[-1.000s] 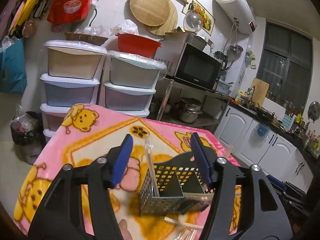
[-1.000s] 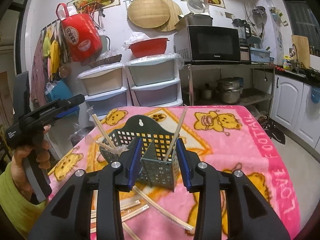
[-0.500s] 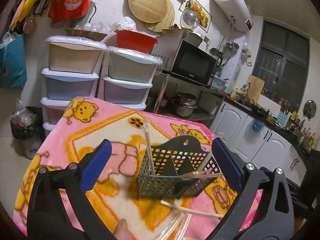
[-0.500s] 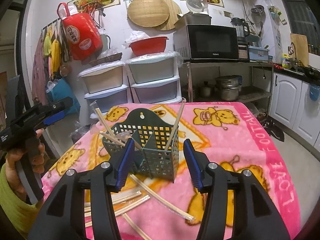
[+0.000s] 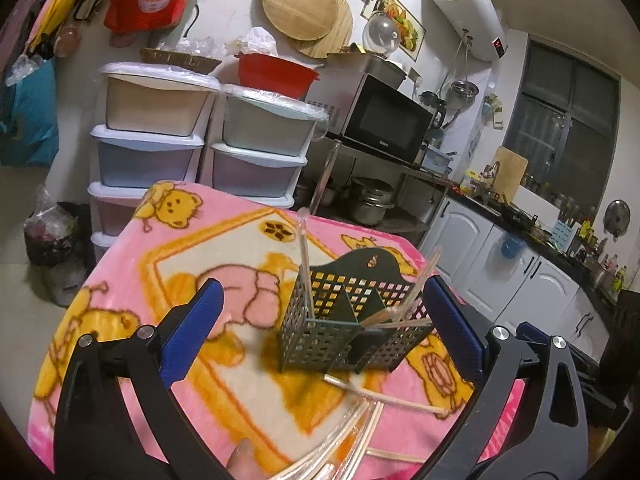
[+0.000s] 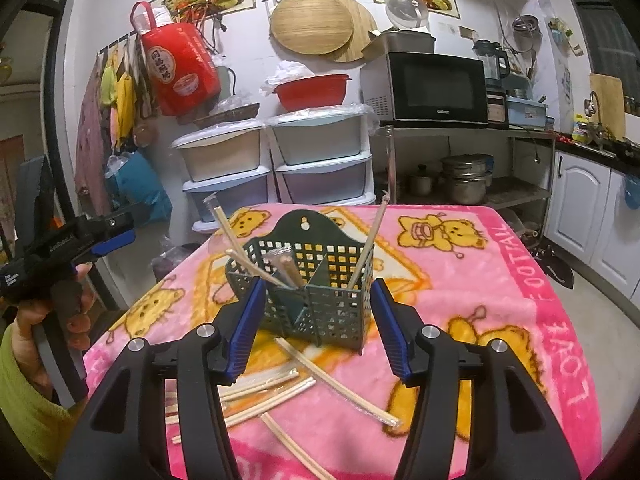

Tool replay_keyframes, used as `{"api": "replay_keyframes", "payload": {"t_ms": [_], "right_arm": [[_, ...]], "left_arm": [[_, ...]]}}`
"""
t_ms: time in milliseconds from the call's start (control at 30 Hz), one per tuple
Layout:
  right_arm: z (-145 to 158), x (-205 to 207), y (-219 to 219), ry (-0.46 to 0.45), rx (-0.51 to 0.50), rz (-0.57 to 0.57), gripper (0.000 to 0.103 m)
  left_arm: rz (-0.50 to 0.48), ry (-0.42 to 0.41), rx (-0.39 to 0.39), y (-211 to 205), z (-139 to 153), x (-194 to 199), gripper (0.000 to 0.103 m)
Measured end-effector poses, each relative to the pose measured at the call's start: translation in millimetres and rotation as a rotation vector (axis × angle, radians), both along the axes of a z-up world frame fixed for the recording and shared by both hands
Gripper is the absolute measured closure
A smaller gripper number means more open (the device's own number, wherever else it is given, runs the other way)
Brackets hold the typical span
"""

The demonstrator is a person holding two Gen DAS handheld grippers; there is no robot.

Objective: Organize utensils
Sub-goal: 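Open the right tool to release the chopsticks and withdraw it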

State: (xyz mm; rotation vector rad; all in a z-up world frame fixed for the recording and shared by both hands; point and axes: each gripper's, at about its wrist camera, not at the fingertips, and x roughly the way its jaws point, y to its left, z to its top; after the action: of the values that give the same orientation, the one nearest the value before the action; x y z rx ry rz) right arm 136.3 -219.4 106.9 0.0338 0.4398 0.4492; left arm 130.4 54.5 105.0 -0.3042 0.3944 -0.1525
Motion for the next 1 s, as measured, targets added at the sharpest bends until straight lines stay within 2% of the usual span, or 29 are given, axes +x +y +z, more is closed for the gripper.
{"api": "replay_keyframes", "payload": {"t_ms": [1000], "right_arm": [[-46.5, -24.0, 29.0, 0.113, -0.090, 0.100, 0.050]], "left_arm": [[-0.003, 0.156, 0.026, 24.2, -64.1, -46.3, 0.011]]}}
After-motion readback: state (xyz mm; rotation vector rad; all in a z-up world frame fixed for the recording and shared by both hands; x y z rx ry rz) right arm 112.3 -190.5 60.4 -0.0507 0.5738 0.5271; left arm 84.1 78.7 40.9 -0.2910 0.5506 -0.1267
